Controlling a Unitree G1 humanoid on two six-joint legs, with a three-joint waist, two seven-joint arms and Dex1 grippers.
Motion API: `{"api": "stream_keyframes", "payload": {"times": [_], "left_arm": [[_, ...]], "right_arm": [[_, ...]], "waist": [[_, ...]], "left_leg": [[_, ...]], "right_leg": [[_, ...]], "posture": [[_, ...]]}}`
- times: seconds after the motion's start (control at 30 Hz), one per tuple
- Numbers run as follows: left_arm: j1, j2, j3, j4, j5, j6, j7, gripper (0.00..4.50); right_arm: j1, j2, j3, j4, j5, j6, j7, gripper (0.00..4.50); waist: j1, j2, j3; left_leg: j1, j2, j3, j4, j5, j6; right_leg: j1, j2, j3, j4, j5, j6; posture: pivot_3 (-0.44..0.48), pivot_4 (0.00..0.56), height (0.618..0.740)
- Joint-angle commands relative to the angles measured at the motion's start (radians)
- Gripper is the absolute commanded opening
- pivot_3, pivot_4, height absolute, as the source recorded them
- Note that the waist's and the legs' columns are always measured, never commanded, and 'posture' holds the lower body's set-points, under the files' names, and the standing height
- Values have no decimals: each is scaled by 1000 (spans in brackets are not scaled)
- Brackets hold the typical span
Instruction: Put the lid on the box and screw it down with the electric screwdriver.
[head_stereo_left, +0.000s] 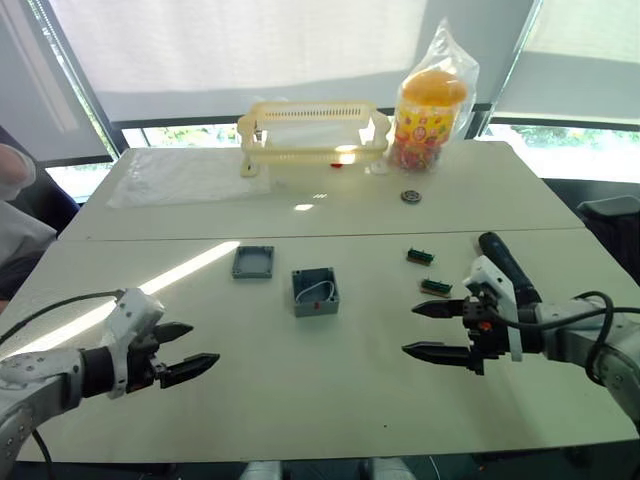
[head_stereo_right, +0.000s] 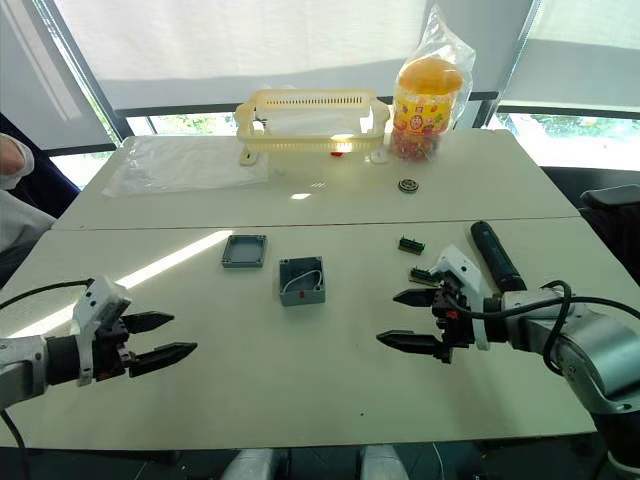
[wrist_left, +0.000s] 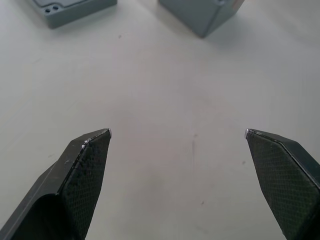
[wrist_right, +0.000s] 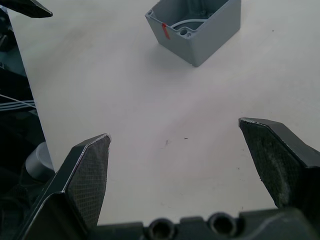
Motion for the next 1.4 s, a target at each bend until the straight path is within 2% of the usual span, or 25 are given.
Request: {"api": "stream_keyframes", "payload": {"times": [0.03, 0.1, 0.2, 0.23, 0.3, 0.37, 0.43, 0.53, 0.7, 0.8, 1.0, 1.33, 1.4], "left_arm": [[-36, 59, -20, 9, 34, 1, -37, 4421], [-110, 140, -67, 46, 43, 22, -93, 4421], [-307, 258, -197, 117, 68, 62, -176, 4421], [-430, 269, -273, 140, 92, 61, -213, 4421], [-706, 239, -439, 196, 159, 57, -300, 4421], [-906, 179, -574, 253, 233, 47, -360, 4421], [-1062, 92, -693, 312, 306, 28, -402, 4421], [-1191, -40, -813, 366, 358, 20, -458, 4421], [-1248, -203, -950, 470, 447, -27, -509, 4421], [-1260, -258, -986, 508, 488, -36, -525, 4421], [-1242, -295, -1051, 507, 565, -53, -558, 4421], [-1231, -390, -1061, 622, 641, -93, -544, 4421], [-1229, -406, -1073, 647, 662, -107, -545, 3901]], "right_arm": [[-15, -6, -16, -13, -9, -4, -13, 4500], [-17, -8, -23, -21, -5, 5, -20, 4500], [-34, -11, -37, -43, 24, 40, -32, 4500], [-49, -5, -37, -56, 40, 57, -42, 4500], [-86, 15, -28, -84, 72, 92, -67, 4500], [-106, 32, -12, -107, 82, 112, -91, 4500], [-116, 59, 12, -127, 79, 121, -124, 4500], [-112, 107, 41, -146, 53, 116, -180, 4500], [-76, 162, 69, -182, 8, 111, -273, 4500], [-59, 194, 63, -203, 10, 116, -315, 4500], [-9, 226, 40, -239, 9, 106, -376, 4500], [15, 261, 15, -283, 25, 121, -458, 4500], [18, 271, 12, -290, 28, 123, -477, 4500]], "waist": [[-1, 0, 0], [-1, 0, 0], [3, -2, 1], [3, -1, 2], [2, -1, 2], [1, -3, 3], [-1, -3, 3], [-4, -4, 3], [-8, -4, 4], [-9, -4, 4], [-3, -4, 4], [-5, -4, 4], [-4, -4, 4]], "left_leg": [[0, 0, 0, 0, 0, 0], [0, 0, 0, 0, 0, 0], [-1, 0, -1, 1, 0, 0], [-1, 0, 0, 1, 0, 0], [-2, -1, 0, 0, 0, 0], [-2, -1, 0, 1, 0, 0], [-1, -2, 0, 1, 0, 0], [-2, -2, -1, 1, 0, 0], [-2, -1, -1, 1, 0, 1], [-2, -1, -2, 1, 0, 1], [-2, -1, -2, 2, 0, 1], [-2, -1, -3, 2, 0, 1], [-1, -1, -3, 2, 0, 1]], "right_leg": [[0, 0, 0, 0, 0, 0], [0, 0, 0, 0, 0, 0], [-1, 1, -1, 1, 0, -1], [-1, 1, -1, 0, 1, -1], [-2, 0, -1, 0, 1, -1], [0, 1, -1, 0, 1, 0], [1, 1, -1, 1, 3, 4], [0, 2, 0, 2, 3, 4], [-2, 3, 0, 4, 2, 6], [-3, 3, 0, 6, 2, 7], [-3, 3, 0, 6, 2, 7], [-2, 3, 0, 6, 2, 7], [-2, 3, 0, 6, 2, 7]], "posture": [[0, 150, 740], [0, 150, 740], [0, 150, 740], [0, 150, 740], [0, 150, 740], [0, 150, 740], [0, 150, 740], [0, 150, 740], [0, 150, 740], [0, 150, 740], [0, 150, 740], [0, 150, 740], [0, 150, 740]]}}
